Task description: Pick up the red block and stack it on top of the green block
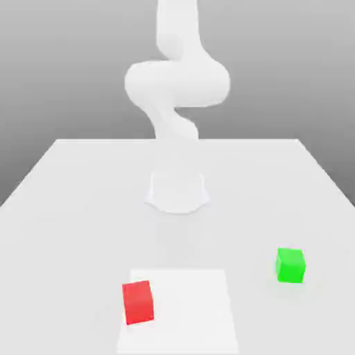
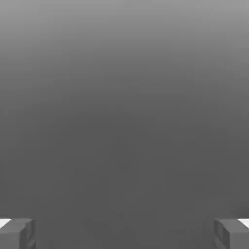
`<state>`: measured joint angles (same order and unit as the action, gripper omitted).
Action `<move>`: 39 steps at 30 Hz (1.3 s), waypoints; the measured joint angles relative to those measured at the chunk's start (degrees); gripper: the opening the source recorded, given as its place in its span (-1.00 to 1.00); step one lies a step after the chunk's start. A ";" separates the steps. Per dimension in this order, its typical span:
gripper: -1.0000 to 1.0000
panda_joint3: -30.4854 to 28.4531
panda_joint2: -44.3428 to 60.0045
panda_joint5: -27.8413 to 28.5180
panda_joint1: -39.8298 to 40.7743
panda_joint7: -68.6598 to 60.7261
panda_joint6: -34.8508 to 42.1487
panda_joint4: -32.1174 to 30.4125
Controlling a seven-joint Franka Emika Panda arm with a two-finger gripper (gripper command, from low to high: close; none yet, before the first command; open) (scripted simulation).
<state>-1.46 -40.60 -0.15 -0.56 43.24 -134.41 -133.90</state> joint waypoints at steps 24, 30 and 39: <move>0.00 -7.58 50.16 -4.52 0.33 -24.98 -26.83 -17.71; -1.00 -4.30 57.65 -7.44 2.99 -27.26 -33.04 -16.69; -1.00 -6.05 50.52 -3.80 2.01 -24.59 -27.08 -17.81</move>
<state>-7.52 9.91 -3.95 1.46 18.65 -161.49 -151.70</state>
